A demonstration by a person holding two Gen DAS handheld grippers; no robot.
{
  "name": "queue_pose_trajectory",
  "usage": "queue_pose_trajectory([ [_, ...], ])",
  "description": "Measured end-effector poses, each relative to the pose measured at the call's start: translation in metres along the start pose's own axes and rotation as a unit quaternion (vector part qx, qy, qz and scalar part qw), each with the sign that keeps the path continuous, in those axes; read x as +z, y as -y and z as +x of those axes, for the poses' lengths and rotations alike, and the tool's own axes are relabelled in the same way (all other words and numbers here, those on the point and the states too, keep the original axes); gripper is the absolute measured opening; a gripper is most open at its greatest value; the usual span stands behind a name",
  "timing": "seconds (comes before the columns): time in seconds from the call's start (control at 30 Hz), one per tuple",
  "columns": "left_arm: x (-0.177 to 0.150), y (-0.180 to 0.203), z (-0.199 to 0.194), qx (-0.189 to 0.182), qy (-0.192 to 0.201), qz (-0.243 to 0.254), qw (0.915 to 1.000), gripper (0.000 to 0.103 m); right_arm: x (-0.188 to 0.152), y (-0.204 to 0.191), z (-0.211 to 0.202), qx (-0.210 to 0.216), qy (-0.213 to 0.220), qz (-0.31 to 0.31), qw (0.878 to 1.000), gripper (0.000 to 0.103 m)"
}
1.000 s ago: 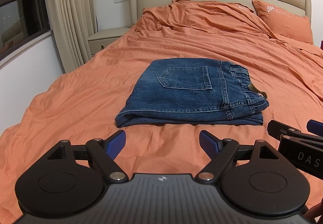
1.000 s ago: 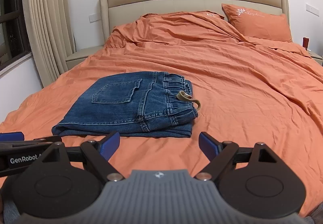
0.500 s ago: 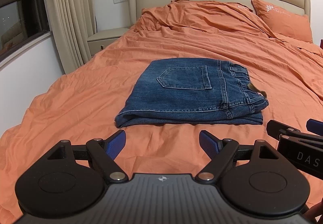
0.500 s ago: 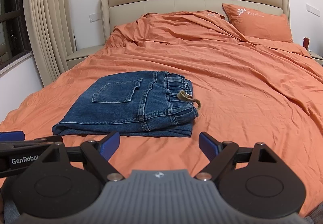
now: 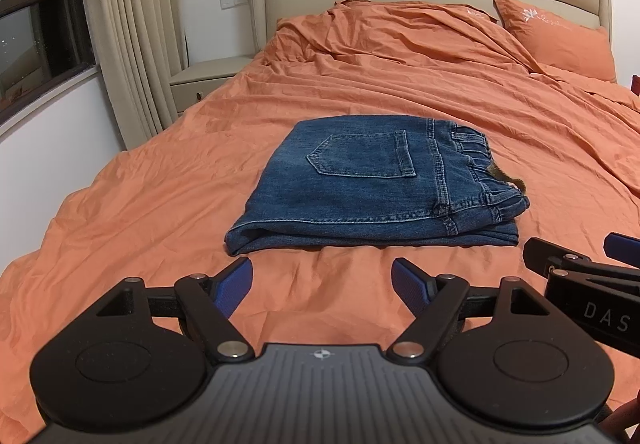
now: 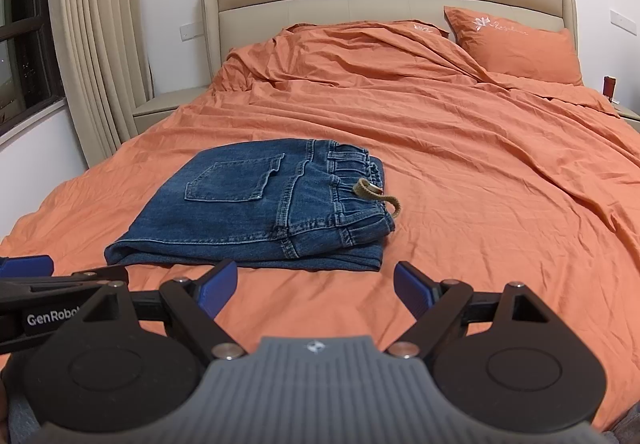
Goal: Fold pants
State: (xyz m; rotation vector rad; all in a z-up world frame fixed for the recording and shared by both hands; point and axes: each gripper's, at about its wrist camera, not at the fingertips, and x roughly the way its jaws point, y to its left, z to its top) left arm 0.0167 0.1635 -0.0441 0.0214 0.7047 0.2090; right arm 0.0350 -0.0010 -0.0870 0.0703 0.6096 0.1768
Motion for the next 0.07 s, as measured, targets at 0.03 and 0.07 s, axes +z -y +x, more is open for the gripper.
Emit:
queue_pose_trajectory([
  [0.03,0.0001,-0.0013,0.0,-0.001,0.001,0.0,1.0,0.092,0.0001,0.0002,-0.0005,0.001,0.0,-0.001,1.0,0.082],
  [0.07,0.0007,-0.0004,0.0005,-0.002,0.001,0.001,1.0,0.092,0.0002,0.0004,-0.0008,0.001,-0.001,-0.002,1.0,0.082],
])
